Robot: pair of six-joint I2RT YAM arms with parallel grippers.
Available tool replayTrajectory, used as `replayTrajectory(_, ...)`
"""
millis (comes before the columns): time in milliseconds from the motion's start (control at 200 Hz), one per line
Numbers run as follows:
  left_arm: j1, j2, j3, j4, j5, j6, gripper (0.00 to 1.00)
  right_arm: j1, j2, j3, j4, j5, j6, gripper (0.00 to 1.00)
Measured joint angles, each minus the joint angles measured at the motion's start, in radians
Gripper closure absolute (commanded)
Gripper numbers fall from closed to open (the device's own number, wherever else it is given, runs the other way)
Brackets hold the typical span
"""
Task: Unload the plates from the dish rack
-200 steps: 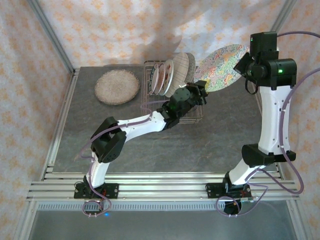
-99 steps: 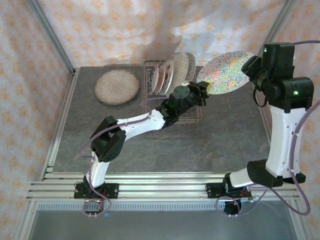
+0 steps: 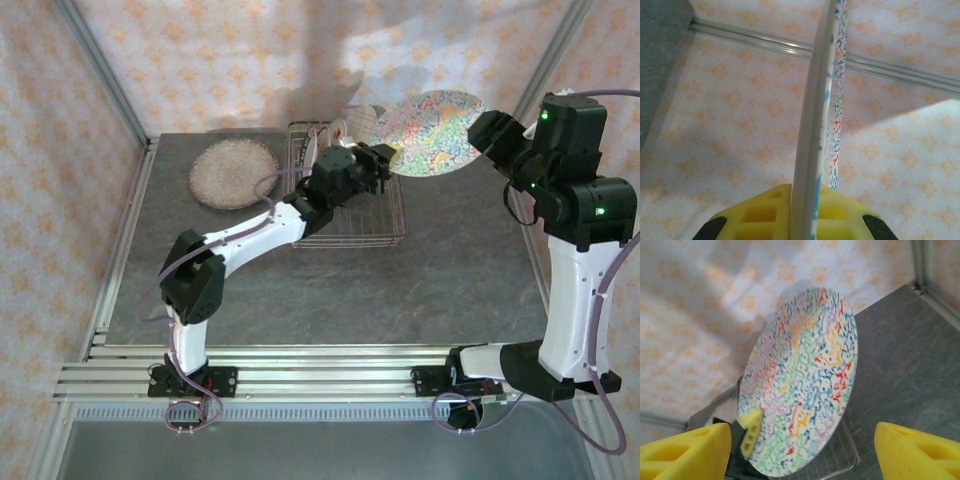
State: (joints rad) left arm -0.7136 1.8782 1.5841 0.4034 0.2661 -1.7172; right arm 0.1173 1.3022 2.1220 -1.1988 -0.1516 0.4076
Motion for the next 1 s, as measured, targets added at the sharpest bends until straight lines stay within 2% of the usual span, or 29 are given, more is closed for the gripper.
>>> replayTrajectory(225,0.083,-0.128,-0.037,-0.027,0.05,0.069,1.0,0.006,-0.018,-0.077,0.106,-0.216,-0.036,0.22)
replayTrajectory(400,0.182,-0.194,-0.089,-0.086,0.094,0.118,1.0,0.079,-0.011,-0.089,0.187,-0.325,-0.065,0.21)
replayTrajectory(631,0.372,-0.306,-0.217,-0.174,0.135,0.175,1.0,0.263,0.038,-0.094,0.254,-0.336,-0.11,0.21)
replayTrajectory(1001,0.673,-0.458,-0.438,-0.188,0.164,0.22,1.0,0.463,0.114,-0.155,0.386,-0.286,-0.205,0.21)
